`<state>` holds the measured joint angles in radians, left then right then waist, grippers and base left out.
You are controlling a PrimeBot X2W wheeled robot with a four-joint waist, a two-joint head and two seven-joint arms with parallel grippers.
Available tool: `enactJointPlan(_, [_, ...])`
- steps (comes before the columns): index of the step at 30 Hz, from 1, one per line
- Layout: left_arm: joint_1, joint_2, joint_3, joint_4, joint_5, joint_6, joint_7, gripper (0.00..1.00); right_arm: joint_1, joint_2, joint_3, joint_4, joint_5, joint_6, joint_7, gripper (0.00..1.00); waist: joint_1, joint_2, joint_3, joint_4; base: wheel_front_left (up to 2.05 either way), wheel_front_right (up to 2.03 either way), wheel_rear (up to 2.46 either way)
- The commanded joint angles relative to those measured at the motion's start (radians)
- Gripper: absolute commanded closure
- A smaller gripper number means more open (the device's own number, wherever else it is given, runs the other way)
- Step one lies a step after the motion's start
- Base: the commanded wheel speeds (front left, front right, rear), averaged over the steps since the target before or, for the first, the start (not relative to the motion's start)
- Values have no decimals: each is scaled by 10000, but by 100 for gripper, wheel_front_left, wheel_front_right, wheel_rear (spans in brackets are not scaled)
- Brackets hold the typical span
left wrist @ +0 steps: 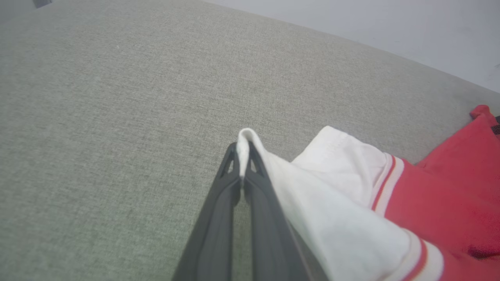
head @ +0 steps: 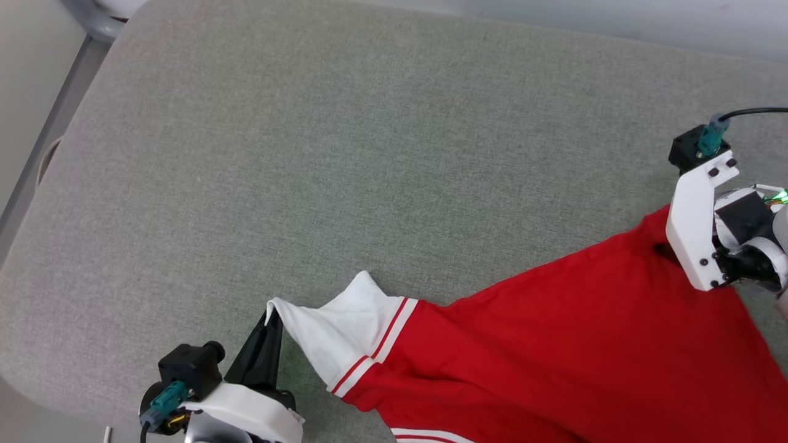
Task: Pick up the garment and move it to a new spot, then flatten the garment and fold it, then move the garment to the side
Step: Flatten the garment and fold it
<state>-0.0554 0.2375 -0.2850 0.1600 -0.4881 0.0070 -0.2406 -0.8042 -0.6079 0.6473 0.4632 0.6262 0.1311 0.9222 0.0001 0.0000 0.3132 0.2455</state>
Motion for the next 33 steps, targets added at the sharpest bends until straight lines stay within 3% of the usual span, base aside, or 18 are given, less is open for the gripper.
enactJointPlan(1, [-196, -64, -23, 20, 38, -48, -57, 100, -128, 153, 141, 370, 60, -9, -207, 0, -1, 0, 150, 121, 0, 0, 0])
enactJointPlan(9, [-336, -126, -64, 157, 83, -78, -125, 100, 326, 323, 1767, 1796, 550, -4, -614, 0, -1, 0, 245, 170, 0, 0, 0])
enactJointPlan(10, [-302, -115, -42, 170, 77, -61, -136, 100, 283, 332, 1891, 1864, 620, -4, -695, 62, -1, 0, 215, 136, 0, 0, 0])
enactJointPlan(11, [-263, -106, -30, 177, 70, -45, -146, 100, 204, 330, 1983, 1898, 718, -4, -794, 100, -1, 0, 186, 101, 0, 0, 0])
enactJointPlan(21, [143, 133, 66, 204, 4, 57, -113, 100, -680, -109, 2268, 1347, 1634, -12, -3123, 100, -1, 0, -576, -392, 0, 0, 0])
enactJointPlan(28, [516, 434, 181, -128, -1, 209, 20, 100, -38, -711, 1991, 366, 2032, -12, -5418, 100, -1, 0, -1316, -965, 0, 0, 0])
enactJointPlan(33, [735, 656, 237, -573, 92, 361, 80, 100, 778, -1042, 1230, -298, 2072, -12, -6876, 100, -1, 0, -1763, -1320, 0, 0, 0])
